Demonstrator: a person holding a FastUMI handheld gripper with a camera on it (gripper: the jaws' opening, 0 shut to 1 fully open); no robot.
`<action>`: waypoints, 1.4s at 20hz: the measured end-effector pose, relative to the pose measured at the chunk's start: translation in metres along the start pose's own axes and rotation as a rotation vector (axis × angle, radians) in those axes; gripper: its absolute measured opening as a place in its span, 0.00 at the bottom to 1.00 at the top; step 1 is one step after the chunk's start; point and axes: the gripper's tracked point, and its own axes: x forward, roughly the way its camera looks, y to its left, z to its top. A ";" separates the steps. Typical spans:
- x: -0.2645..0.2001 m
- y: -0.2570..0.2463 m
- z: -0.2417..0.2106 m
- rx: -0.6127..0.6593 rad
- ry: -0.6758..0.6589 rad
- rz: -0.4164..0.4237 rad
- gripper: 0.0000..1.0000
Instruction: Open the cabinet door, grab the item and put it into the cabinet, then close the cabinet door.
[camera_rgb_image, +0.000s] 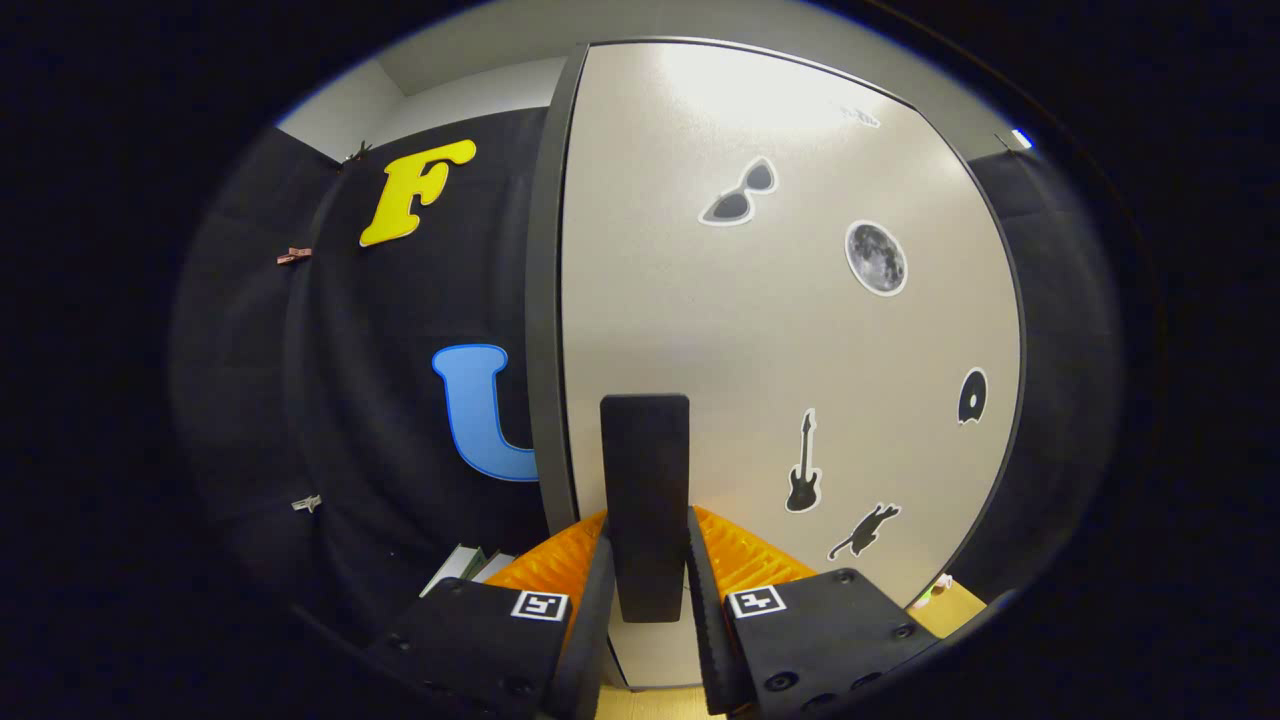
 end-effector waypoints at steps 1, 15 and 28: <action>0.001 0.000 0.001 -0.010 -0.011 0.001 0.44; -0.037 -0.004 0.001 -0.016 0.015 0.147 0.19; -0.095 -0.047 0.006 -0.010 -0.016 0.198 0.19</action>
